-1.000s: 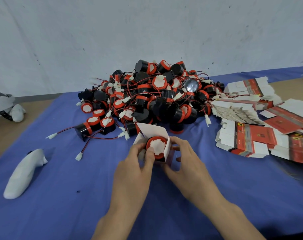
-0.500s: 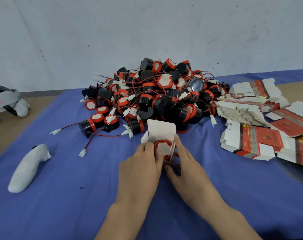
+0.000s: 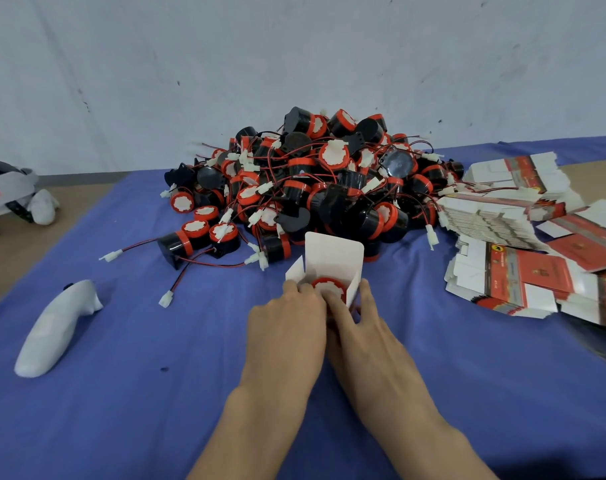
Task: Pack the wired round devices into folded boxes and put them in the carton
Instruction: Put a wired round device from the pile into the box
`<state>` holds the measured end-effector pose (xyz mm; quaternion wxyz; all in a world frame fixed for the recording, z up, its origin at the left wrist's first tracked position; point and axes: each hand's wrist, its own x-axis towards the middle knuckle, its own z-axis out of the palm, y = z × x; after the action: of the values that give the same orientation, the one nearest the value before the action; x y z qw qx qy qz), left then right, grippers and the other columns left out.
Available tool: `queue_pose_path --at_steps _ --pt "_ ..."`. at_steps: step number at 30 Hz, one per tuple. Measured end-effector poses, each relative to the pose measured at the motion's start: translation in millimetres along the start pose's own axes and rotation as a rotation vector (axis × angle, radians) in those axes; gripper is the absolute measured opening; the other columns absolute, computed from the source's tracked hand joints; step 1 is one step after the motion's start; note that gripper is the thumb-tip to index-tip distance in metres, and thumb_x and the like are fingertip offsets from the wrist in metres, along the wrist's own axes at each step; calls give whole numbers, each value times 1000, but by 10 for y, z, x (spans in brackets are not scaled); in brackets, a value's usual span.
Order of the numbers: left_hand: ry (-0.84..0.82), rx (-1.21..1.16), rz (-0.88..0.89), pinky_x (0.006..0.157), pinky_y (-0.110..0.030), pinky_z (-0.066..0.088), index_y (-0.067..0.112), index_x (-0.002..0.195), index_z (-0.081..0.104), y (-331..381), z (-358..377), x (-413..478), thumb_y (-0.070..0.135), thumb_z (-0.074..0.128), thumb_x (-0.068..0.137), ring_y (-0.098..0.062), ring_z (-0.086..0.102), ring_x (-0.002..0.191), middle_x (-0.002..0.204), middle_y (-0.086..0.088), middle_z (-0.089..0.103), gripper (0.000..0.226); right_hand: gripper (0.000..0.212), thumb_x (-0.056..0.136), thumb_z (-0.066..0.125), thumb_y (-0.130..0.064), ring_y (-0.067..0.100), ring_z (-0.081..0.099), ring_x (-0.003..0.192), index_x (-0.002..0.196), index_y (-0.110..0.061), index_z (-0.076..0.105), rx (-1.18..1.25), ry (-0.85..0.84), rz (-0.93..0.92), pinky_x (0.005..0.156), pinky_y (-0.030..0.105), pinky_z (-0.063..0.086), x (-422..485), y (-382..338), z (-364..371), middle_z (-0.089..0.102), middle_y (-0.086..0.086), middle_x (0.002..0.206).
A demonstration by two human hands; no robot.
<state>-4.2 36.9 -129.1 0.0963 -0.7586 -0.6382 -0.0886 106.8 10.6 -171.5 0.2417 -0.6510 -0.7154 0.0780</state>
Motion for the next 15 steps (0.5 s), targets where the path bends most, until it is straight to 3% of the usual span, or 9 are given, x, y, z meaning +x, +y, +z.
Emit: queue_pose_path --at_steps 2,4,7,12,15 --pt "53 -64 14 45 -26 17 18 121 47 -49 52 -37 16 40 102 -12 42 55 111 2 55 21 41 107 39 -37 22 56 113 145 -41 24 6 -1 9 71 37 55 -5 -22 -17 14 5 159" --pt "130 -211 10 43 -23 24 20 121 46 -113 76 -104 23 41 103 -11 56 58 93 8 61 19 39 107 36 -43 20 55 115 145 -42 26 5 2 29 75 35 55 5 -25 -42 14 4 159" --pt "136 -330 74 44 -20 31 28 117 38 -230 135 -166 39 37 104 -7 55 58 75 14 55 17 40 107 34 -44 17 56 115 146 -42 26 -19 20 41 78 29 53 9 -7 -63 14 0 158" --pt "107 -344 207 64 -27 50 38 131 40 -421 151 -152 43 34 105 -5 60 86 101 15 61 27 39 105 46 -33 16 58 108 143 -38 38 42 54 1 72 24 48 -5 36 -83 23 -5 148" --pt "220 -363 239 62 -28 51 35 129 54 -396 99 -203 43 33 103 -5 59 97 109 16 63 34 37 105 47 -33 14 58 109 142 -37 41 58 48 -29 70 19 39 3 76 -97 24 -8 149"
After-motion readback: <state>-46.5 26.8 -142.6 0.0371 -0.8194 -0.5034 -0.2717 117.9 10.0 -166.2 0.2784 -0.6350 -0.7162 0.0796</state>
